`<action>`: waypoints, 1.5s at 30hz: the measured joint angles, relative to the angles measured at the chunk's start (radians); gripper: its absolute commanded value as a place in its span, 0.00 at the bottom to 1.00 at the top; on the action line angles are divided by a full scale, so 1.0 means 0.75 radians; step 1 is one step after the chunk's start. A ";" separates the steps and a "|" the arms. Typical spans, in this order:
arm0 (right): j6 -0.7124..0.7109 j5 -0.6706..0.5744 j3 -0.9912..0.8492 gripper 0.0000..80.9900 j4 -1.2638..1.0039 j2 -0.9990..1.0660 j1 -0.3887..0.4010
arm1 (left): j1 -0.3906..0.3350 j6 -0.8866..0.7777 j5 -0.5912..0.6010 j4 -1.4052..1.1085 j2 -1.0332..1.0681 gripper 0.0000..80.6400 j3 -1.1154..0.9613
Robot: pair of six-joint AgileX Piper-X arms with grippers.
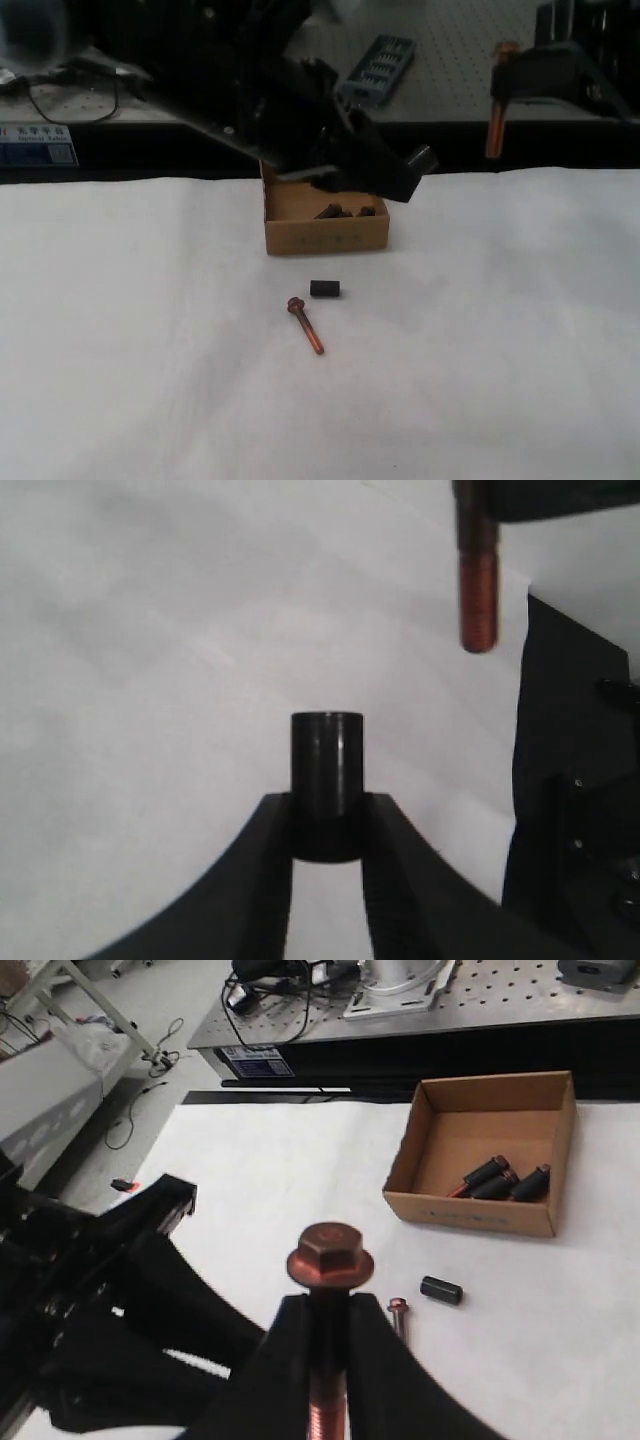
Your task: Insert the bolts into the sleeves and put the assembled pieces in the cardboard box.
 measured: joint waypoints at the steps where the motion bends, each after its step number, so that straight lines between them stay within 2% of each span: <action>1: 0.014 -0.013 0.000 0.03 -0.017 0.000 0.000 | 0.000 -0.005 0.005 -0.010 -0.029 0.01 0.033; 4: 0.049 -0.038 0.000 0.03 -0.053 0.003 -0.002 | 0.000 -0.067 0.008 -0.093 -0.128 0.01 0.145; 10: 0.143 -0.115 0.000 0.03 -0.132 0.007 -0.002 | 0.000 -0.402 0.014 -0.560 -0.224 0.01 0.367; 15: 0.213 -0.182 0.000 0.03 -0.203 0.024 -0.002 | 0.000 -0.519 0.043 -0.700 -0.226 0.01 0.387; 34: 0.251 -0.242 0.000 0.03 -0.277 0.059 -0.002 | 0.000 -0.554 0.084 -0.733 -0.237 0.01 0.387; 45: 0.328 -0.243 0.000 0.03 -0.286 0.059 -0.002 | -0.003 -0.554 0.014 -0.777 -0.239 0.01 0.387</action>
